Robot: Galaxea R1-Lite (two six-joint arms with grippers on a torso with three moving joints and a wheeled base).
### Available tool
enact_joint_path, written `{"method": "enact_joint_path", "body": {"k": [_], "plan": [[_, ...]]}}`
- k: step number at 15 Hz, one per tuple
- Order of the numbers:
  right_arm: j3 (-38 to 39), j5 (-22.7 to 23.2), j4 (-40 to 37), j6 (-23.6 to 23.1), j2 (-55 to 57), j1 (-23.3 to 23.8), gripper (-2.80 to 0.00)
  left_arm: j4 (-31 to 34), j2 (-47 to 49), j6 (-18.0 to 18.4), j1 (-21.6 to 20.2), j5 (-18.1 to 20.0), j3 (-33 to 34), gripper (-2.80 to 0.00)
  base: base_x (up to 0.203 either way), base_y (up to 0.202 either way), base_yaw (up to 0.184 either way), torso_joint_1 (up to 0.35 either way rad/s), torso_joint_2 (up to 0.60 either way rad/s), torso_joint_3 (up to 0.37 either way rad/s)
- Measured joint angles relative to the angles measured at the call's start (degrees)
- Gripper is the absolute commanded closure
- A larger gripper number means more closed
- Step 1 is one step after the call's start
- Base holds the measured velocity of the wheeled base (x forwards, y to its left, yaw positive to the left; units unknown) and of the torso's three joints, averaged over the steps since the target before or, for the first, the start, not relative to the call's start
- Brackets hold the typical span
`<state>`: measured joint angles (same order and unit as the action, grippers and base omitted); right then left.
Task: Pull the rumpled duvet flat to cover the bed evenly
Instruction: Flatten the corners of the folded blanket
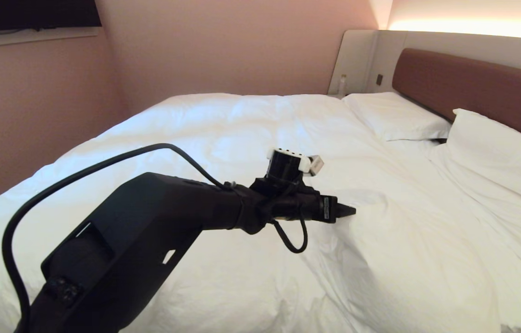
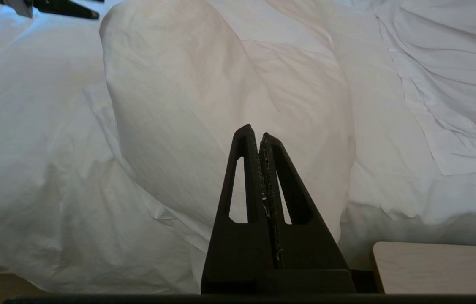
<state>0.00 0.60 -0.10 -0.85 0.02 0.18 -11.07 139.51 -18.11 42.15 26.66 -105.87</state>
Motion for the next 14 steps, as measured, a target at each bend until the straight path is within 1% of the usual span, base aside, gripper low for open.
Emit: {"method": "enact_joint_path", "body": {"k": [2,6,9,14], "plan": [[0.0,0.0,0.0,0.0,0.0,0.0,0.00,2.1,0.8,3.7,-0.3,1.3,-0.7,-2.80,0.000,0.000,0.000,0.000,0.00,0.000],[0.0,0.0,0.0,0.0,0.0,0.0,0.00,3.2,3.0,5.1,-0.3,2.0,-5.0,-2.80,0.000,0.000,0.000,0.000,0.00,0.000],[0.0,0.0,0.0,0.0,0.0,0.0,0.00,2.8,4.5,7.2,-0.4,2.5,-5.7,-2.80,0.000,0.000,0.000,0.000,0.00,0.000],[0.0,0.0,0.0,0.0,0.0,0.0,0.00,2.2,5.0,8.2,0.4,3.6,-5.6,-2.80,0.000,0.000,0.000,0.000,0.00,0.000]]}}
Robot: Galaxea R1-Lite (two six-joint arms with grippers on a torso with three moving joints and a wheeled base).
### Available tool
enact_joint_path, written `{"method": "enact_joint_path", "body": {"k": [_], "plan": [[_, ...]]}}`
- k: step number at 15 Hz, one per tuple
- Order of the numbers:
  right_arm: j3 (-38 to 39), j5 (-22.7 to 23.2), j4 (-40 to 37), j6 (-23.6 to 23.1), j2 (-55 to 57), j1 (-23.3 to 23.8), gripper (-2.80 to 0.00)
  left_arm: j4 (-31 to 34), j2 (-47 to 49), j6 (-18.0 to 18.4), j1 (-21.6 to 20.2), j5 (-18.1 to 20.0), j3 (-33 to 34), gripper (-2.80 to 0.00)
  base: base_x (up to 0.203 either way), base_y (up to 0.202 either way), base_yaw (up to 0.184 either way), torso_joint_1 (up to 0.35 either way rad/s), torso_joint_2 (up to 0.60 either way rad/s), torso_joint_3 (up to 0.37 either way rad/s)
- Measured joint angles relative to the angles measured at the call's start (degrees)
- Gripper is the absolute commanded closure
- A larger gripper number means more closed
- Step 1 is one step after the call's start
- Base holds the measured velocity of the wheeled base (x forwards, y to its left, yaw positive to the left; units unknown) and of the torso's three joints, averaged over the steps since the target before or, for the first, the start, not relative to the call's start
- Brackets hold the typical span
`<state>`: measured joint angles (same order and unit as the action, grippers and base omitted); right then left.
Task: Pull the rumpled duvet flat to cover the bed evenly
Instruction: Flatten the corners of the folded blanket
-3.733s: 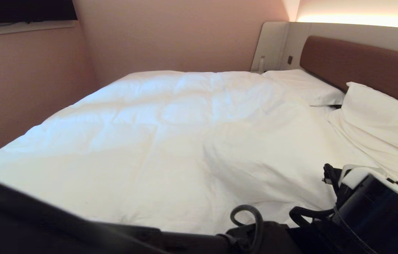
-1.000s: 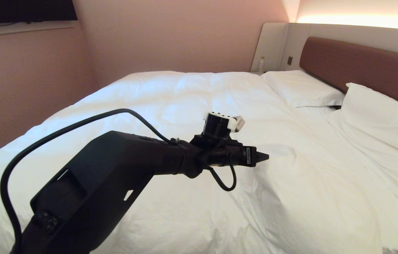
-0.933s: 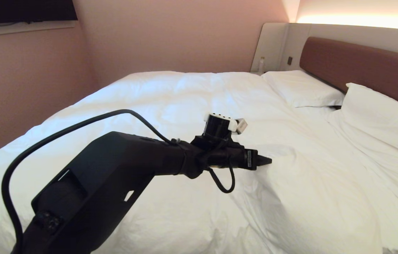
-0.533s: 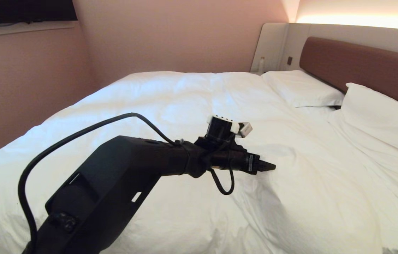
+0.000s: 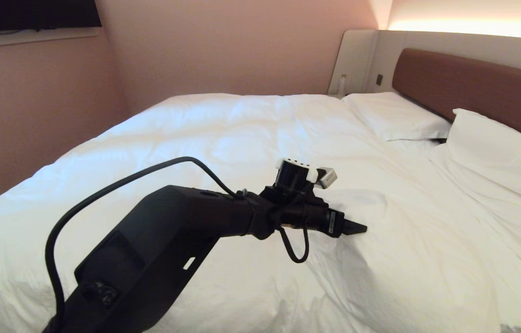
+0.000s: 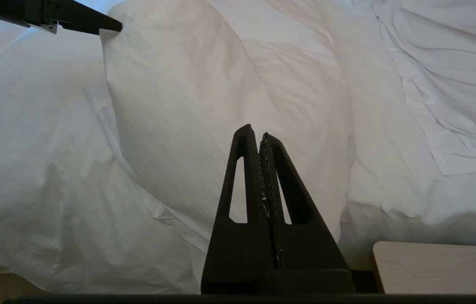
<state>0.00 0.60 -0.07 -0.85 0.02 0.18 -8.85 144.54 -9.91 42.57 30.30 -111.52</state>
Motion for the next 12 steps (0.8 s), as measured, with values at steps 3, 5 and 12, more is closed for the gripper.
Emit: {"method": "enact_joint_path", "body": {"k": [3,5,12], "plan": [[0.0,0.0,0.0,0.0,0.0,0.0,0.00,-0.1,-0.2,0.2,1.2,0.2,0.0,-2.80,0.000,0.000,0.000,0.000,0.00,0.000],[0.0,0.0,0.0,0.0,0.0,0.0,0.00,0.0,-0.2,0.2,2.0,0.2,0.0,-2.80,0.000,0.000,0.000,0.000,0.00,0.000],[0.0,0.0,0.0,0.0,0.0,0.0,0.00,0.4,0.3,0.1,5.7,0.2,0.5,-2.80,0.000,0.000,0.000,0.000,0.00,0.000]]}}
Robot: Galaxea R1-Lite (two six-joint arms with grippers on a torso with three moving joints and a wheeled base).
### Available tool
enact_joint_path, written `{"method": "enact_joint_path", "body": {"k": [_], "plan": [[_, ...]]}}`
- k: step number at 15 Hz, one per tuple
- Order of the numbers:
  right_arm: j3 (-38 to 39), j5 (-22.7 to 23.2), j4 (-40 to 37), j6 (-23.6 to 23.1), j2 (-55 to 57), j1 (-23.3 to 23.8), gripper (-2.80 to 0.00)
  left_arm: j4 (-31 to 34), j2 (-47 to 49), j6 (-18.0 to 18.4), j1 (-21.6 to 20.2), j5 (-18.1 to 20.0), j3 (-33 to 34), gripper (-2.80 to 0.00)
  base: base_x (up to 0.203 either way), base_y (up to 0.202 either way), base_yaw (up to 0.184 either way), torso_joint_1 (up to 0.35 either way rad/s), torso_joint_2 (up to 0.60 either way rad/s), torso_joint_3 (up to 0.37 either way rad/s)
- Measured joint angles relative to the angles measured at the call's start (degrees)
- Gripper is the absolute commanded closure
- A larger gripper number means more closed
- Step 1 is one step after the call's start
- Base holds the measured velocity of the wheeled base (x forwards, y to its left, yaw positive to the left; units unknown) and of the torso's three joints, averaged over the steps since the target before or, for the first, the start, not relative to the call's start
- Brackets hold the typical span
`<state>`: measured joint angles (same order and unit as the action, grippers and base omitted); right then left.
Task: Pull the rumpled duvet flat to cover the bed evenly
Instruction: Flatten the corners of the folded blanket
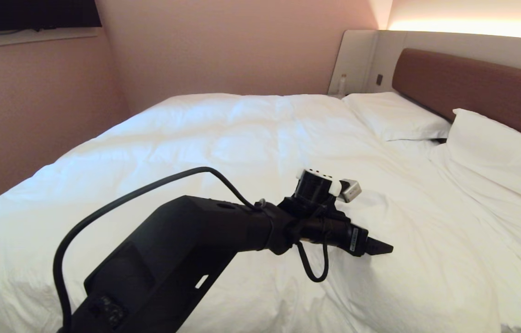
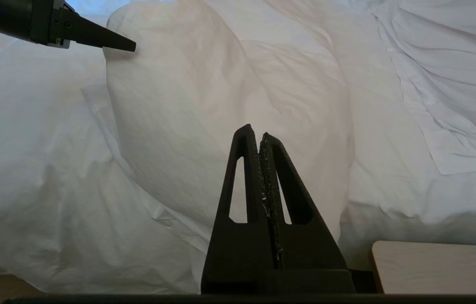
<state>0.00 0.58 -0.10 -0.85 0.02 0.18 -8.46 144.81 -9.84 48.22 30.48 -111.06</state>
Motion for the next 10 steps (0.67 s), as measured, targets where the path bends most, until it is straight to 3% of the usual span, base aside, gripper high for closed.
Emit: {"method": "enact_joint_path", "body": {"k": [5,6,10], "plan": [[0.0,0.0,0.0,0.0,0.0,0.0,0.00,-0.6,0.6,0.1,1.2,-0.4,-0.2,-2.80,0.000,0.000,0.000,0.000,0.00,0.000],[0.0,0.0,0.0,0.0,0.0,0.0,0.00,-0.6,0.8,0.1,1.2,-0.4,-0.2,0.00,0.000,0.000,0.000,0.000,0.00,0.000],[0.0,0.0,0.0,0.0,0.0,0.0,0.00,-0.6,1.5,-0.1,1.2,-0.5,-0.2,0.00,0.000,0.000,0.000,0.000,0.00,0.000]]}}
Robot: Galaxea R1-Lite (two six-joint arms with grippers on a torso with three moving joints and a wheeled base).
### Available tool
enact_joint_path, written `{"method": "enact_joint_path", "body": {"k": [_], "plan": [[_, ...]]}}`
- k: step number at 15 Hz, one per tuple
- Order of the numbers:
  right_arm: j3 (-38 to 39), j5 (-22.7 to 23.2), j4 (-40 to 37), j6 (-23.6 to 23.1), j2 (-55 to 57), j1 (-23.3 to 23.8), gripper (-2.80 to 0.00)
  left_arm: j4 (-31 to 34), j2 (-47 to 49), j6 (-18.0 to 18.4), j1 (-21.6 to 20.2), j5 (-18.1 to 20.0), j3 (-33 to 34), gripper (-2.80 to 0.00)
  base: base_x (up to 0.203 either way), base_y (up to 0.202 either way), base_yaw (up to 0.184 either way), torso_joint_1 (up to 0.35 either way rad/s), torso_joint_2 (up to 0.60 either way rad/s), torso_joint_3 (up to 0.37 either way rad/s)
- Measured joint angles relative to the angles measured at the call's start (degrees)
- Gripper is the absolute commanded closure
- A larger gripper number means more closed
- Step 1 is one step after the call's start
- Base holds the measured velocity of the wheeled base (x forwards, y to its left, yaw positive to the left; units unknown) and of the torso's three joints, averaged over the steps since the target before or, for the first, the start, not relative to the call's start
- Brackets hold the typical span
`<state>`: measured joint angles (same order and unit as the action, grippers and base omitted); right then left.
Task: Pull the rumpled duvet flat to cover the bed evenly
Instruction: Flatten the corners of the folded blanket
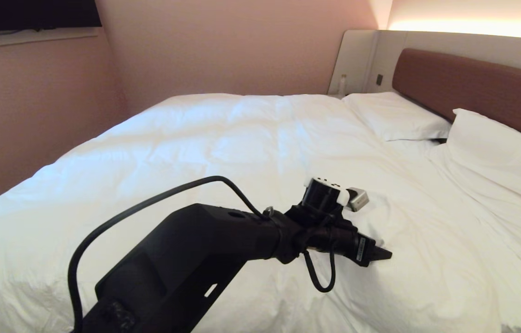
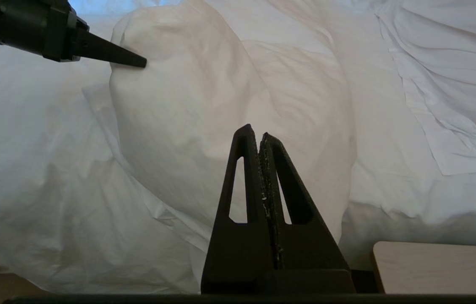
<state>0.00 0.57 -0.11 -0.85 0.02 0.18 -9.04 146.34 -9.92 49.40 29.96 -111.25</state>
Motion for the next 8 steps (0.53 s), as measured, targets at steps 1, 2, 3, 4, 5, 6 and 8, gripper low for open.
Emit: {"method": "enact_joint_path", "body": {"k": [1,2,3,4,5,6,8], "plan": [[0.0,0.0,0.0,0.0,0.0,0.0,0.00,0.0,0.1,0.0,0.0,0.0,0.0,0.00,0.000,0.000,0.000,0.000,0.00,0.000],[0.0,0.0,0.0,0.0,0.0,0.0,0.00,0.1,0.1,0.0,0.1,-0.1,0.0,0.00,0.000,0.000,0.000,0.000,0.00,0.000],[0.0,0.0,0.0,0.0,0.0,0.0,0.00,0.1,0.1,0.0,0.1,-0.1,0.0,0.00,0.000,0.000,0.000,0.000,0.00,0.000],[0.0,0.0,0.0,0.0,0.0,0.0,0.00,0.5,-0.1,-0.3,0.1,-0.1,0.1,0.00,0.000,0.000,0.000,0.000,0.00,0.000],[0.0,0.0,0.0,0.0,0.0,0.0,0.00,0.9,-0.5,-1.1,0.1,-0.1,0.4,0.00,0.000,0.000,0.000,0.000,0.00,0.000],[0.0,0.0,0.0,0.0,0.0,0.0,0.00,1.3,-1.2,-2.4,0.4,-0.1,1.0,0.00,0.000,0.000,0.000,0.000,0.00,0.000],[0.0,0.0,0.0,0.0,0.0,0.0,0.00,2.1,-3.5,-5.9,2.0,-0.3,3.2,0.00,0.000,0.000,0.000,0.000,0.00,0.000]]}}
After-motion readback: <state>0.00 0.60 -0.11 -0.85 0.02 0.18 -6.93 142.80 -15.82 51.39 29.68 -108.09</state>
